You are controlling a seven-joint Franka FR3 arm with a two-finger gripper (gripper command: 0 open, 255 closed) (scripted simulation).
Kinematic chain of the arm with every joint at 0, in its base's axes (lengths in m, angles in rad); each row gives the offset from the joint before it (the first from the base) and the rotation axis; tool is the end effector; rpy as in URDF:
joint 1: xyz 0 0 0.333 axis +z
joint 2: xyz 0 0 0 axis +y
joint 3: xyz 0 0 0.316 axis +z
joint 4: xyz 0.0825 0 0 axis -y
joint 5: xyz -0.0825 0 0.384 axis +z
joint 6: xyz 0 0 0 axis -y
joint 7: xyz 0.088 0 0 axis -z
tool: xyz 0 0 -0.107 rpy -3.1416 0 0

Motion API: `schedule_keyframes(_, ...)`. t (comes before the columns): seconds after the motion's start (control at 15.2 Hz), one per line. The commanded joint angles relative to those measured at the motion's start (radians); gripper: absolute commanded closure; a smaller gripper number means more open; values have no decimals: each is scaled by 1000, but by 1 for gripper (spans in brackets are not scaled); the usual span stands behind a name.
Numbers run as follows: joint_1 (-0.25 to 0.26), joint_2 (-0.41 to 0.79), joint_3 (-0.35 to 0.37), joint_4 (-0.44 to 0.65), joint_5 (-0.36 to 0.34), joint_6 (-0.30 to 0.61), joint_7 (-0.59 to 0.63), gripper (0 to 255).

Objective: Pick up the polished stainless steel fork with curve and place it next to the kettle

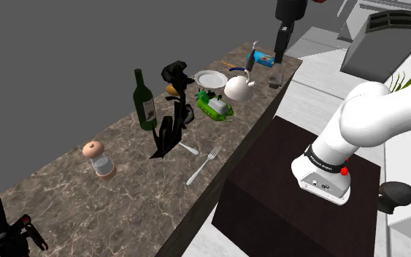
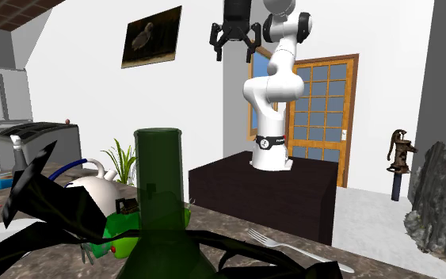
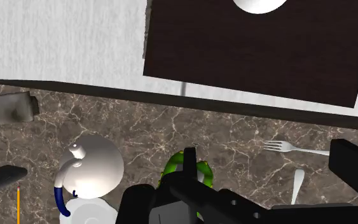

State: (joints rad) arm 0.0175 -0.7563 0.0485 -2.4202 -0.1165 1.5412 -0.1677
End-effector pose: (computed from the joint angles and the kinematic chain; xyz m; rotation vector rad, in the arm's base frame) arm 0.3075 0.0107 0.5498 2.9743 0.3318 -0.1976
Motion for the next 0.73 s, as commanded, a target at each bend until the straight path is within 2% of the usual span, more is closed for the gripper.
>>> schedule_keyframes(0.0,0,0,0,0,0,0,0,0)
schedule_keyframes(0.66,98,167,-24,-198,-14,388,-185,0)
